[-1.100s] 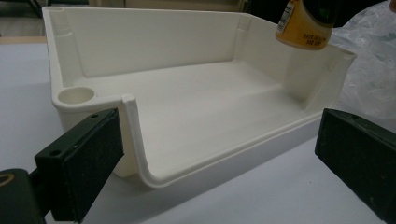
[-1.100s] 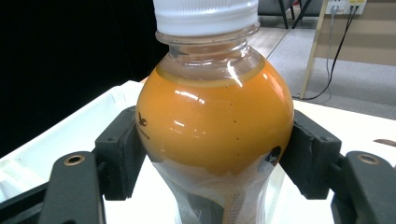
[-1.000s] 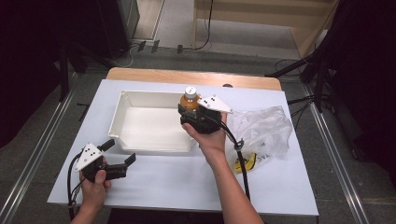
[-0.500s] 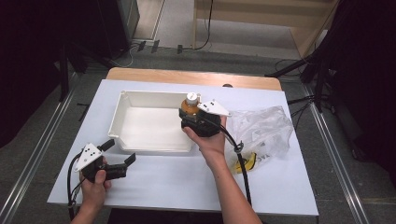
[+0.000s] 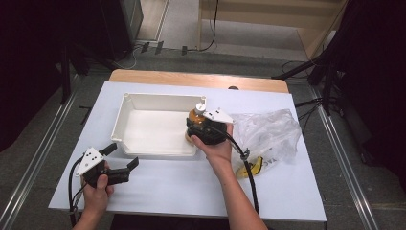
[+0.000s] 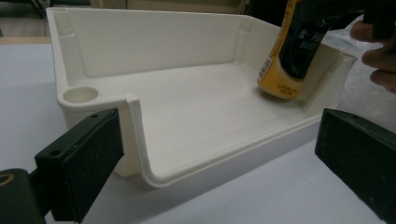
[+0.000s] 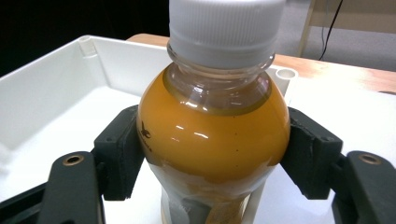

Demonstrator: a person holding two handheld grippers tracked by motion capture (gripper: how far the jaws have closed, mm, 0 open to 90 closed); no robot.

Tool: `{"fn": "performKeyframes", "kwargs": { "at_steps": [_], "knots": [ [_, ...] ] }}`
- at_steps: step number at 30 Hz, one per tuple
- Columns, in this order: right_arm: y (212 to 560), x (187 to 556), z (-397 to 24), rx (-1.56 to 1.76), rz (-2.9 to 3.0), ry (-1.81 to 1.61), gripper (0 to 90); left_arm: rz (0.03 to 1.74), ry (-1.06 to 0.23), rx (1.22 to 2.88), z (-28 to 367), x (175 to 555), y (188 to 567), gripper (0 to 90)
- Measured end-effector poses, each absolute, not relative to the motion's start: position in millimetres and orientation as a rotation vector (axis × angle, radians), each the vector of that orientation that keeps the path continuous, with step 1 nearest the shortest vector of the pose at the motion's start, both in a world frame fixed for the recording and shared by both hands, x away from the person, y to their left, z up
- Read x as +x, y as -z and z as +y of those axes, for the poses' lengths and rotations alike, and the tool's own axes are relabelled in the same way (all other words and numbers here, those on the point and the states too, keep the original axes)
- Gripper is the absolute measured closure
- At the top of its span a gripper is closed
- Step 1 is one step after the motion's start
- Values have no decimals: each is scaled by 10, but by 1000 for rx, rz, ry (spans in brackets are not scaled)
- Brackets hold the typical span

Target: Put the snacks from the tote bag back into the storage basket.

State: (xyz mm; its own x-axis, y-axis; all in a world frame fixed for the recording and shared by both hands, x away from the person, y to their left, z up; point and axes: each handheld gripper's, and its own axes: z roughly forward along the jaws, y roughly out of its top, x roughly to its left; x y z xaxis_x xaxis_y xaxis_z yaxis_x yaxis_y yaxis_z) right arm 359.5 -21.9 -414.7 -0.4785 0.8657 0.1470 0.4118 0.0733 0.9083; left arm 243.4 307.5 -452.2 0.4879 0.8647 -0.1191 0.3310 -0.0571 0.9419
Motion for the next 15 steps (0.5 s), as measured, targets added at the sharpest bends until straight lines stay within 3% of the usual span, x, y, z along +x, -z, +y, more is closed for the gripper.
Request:
{"fn": "performKeyframes", "kwargs": {
  "at_steps": [15],
  "knots": [
    [4206,3616,-204,1251,1936,-1393,298,1047,-606,1631,3072,2434,4522,14]
  ]
}}
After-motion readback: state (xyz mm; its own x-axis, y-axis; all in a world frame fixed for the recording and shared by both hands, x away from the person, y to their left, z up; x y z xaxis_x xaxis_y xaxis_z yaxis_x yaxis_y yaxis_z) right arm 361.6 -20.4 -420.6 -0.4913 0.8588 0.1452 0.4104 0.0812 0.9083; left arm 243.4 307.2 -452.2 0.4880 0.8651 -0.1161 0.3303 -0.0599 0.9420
